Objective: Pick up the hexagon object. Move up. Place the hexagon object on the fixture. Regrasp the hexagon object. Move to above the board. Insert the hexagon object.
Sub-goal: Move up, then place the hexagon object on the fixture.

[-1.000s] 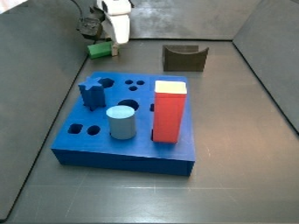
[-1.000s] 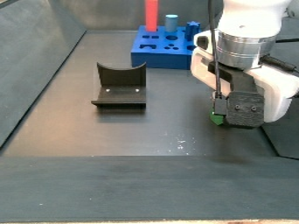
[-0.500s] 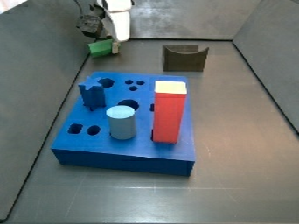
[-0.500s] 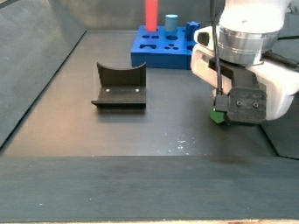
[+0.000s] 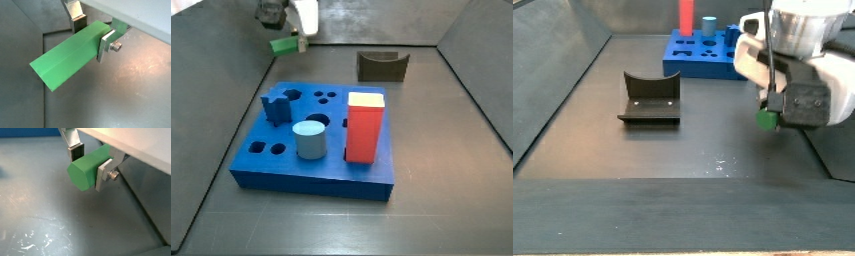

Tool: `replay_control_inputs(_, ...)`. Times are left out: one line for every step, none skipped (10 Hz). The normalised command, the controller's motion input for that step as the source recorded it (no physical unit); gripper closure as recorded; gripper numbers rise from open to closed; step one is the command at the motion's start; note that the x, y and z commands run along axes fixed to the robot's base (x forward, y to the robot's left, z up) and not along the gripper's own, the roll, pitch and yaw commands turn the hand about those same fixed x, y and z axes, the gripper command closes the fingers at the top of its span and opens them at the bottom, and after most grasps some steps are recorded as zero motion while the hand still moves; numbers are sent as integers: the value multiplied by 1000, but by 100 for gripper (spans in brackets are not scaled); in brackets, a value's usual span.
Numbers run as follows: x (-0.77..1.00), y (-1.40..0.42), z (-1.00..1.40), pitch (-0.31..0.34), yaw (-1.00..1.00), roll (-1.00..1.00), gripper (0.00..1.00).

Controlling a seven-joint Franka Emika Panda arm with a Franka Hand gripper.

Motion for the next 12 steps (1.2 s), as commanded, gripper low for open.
replay_control_inputs(-10, -6, 324, 93, -24, 85, 100)
replay_control_inputs(-22, -2, 219, 98, -23, 107, 100)
replay_control_inputs(0, 0, 1000, 0, 0, 0, 100)
replay_control_inputs(1, 2, 1000, 1, 8, 13, 100)
replay_control_inputs(-8, 2, 1000, 18, 7, 15, 100)
replay_control_inputs(-15, 2, 1000, 46, -8, 35, 100)
replay_control_inputs(-19, 2, 1000, 58, -14, 47, 100)
replay_control_inputs(-27, 4, 1000, 74, -24, 74, 100)
replay_control_inputs(-30, 3, 1000, 80, -20, 89, 100)
replay_control_inputs(-35, 2, 1000, 89, -10, 108, 100)
replay_control_inputs(-36, 0, 1000, 93, -2, 117, 100)
replay_control_inputs(-37, -3, 1000, 92, 7, 113, 100)
